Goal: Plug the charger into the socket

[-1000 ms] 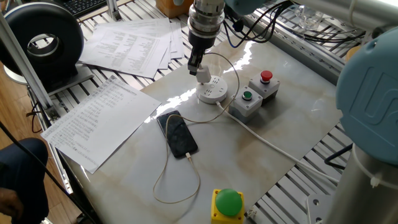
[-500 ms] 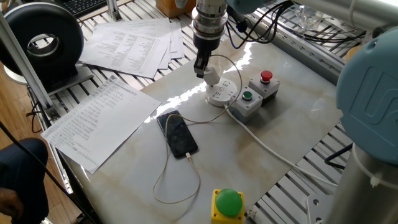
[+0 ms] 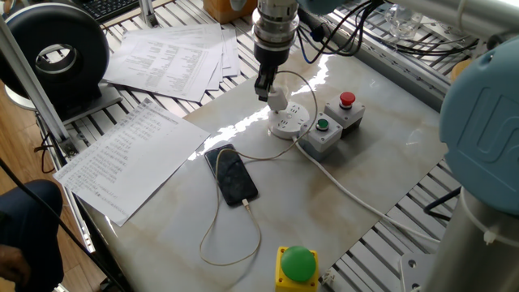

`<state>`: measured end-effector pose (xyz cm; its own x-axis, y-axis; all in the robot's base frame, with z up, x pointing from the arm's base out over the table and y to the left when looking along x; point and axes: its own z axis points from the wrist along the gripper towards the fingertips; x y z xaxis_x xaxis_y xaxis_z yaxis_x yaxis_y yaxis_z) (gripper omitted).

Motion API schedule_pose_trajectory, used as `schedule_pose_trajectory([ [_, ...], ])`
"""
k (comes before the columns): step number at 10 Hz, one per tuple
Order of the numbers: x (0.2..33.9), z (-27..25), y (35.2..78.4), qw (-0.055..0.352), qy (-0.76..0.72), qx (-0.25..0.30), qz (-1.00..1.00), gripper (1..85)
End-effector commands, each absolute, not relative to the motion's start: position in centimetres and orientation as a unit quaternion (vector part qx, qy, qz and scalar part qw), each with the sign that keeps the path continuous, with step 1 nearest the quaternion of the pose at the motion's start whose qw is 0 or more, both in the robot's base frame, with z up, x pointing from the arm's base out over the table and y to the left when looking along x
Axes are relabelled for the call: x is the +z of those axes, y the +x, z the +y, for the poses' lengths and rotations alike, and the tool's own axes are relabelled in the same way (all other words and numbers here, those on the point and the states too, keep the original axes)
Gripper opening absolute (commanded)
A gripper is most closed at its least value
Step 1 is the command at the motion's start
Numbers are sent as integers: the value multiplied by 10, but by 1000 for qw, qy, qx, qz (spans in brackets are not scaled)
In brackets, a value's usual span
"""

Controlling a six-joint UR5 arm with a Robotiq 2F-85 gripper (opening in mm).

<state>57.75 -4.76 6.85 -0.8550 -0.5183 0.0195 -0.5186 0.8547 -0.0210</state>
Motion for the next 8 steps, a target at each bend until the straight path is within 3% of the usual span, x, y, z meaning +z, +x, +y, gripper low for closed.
schedule_pose_trajectory([
  [1, 71, -51, 568, 17, 262, -2, -965, 10],
  [8, 67, -64, 561, 17, 264, -1, -964, 10],
])
